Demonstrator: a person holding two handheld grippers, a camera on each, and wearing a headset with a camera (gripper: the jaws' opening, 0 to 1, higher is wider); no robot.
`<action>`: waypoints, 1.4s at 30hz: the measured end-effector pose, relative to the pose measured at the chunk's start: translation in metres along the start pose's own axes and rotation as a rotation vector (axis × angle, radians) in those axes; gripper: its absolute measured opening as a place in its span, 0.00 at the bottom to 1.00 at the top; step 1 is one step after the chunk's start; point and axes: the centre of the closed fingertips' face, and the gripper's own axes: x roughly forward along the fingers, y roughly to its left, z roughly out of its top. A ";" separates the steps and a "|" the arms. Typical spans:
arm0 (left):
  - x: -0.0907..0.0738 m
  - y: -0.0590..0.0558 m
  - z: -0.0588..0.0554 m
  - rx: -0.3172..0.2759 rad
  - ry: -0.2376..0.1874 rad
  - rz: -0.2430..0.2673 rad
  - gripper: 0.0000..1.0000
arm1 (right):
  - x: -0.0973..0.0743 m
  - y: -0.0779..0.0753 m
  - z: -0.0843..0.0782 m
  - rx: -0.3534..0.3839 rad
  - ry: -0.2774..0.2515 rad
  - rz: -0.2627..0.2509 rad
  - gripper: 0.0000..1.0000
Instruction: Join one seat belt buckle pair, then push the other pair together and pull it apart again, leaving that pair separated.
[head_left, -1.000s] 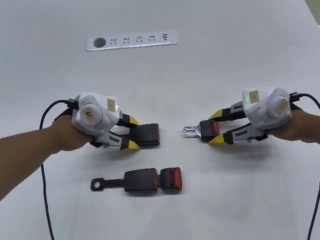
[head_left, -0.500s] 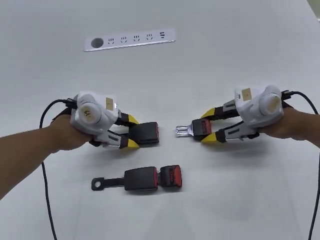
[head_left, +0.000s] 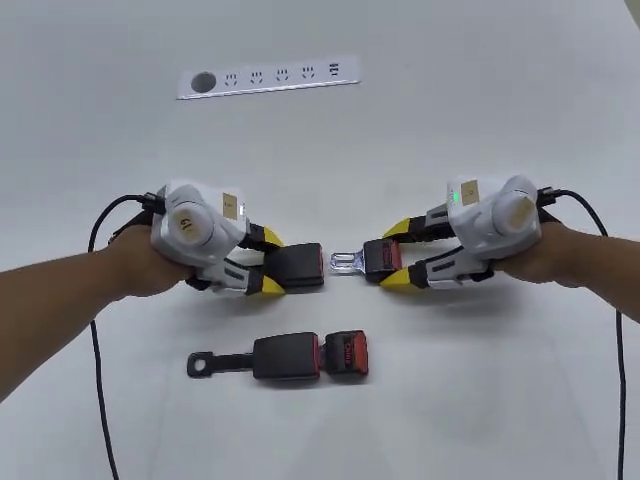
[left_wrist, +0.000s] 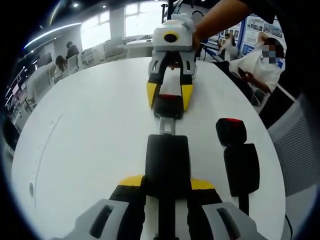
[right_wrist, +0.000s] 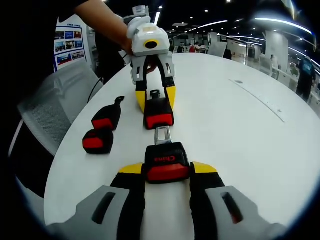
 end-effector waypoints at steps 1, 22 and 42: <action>0.000 -0.001 0.001 0.000 0.000 0.000 0.32 | 0.002 0.000 0.001 0.001 -0.002 0.001 0.32; 0.000 -0.003 0.001 -0.002 0.004 0.005 0.32 | 0.018 0.007 0.008 -0.037 0.021 0.022 0.32; 0.001 -0.001 0.002 0.005 0.014 -0.015 0.31 | 0.028 0.009 0.016 -0.014 0.008 0.015 0.31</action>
